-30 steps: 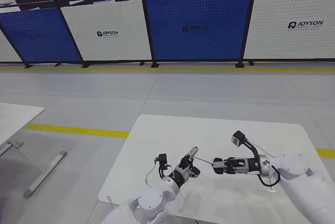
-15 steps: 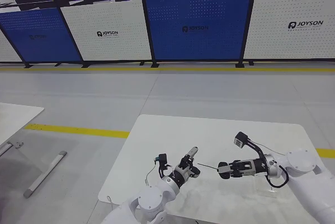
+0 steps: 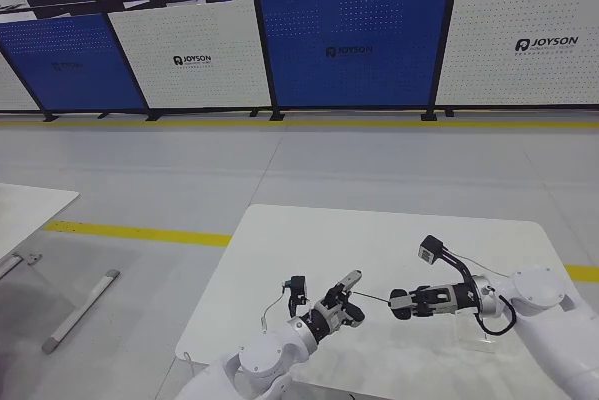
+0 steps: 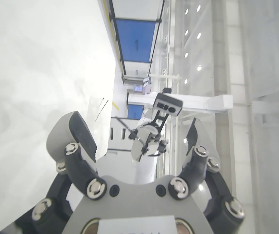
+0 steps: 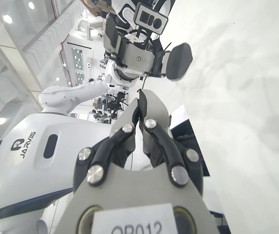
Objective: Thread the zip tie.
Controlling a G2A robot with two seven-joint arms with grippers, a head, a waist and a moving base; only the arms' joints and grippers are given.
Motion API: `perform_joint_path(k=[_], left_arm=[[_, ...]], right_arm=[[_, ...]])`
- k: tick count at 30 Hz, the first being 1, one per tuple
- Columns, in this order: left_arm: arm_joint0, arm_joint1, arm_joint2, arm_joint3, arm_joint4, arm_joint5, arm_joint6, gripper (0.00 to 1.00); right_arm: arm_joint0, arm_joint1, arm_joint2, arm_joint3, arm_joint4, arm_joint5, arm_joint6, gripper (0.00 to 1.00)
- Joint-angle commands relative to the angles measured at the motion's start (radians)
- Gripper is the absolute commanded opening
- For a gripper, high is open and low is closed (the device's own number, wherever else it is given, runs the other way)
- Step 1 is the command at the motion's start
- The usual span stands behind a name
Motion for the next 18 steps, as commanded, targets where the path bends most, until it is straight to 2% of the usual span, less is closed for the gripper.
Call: perform_joint_path(k=[1,9,11,14,16,18], left_arm=[[0.015,0.006,-0.02,-0.001,0.022,-0.012,-0.027,1.0],[0.015,0.006,-0.02,-0.001,0.022,-0.012,-0.027,1.0],[0.01,0.003,-0.011,-0.006,-0.002,-0.008,-0.051,1.0],[0.0,-0.004,-0.005,-0.014,-0.06,-0.027,-0.077,1.0],[-0.009,-0.009,-0.004,-0.011,-0.08,-0.055,-0.061,1.0],[-0.011,-0.011,0.0,-0.009,-0.078,-0.058,-0.053,1.0]], right_arm=[[0.0,0.0,0.0,0.0,0.0,0.0,0.0,0.0],[0.0,0.0,0.0,0.0,0.0,0.0,0.0,0.0],[0.0,0.0,0.0,0.0,0.0,0.0,0.0,0.0],[0.0,0.0,0.0,0.0,0.0,0.0,0.0,0.0],[0.0,0.0,0.0,0.0,0.0,0.0,0.0,0.0],[0.0,0.0,0.0,0.0,0.0,0.0,0.0,0.0]])
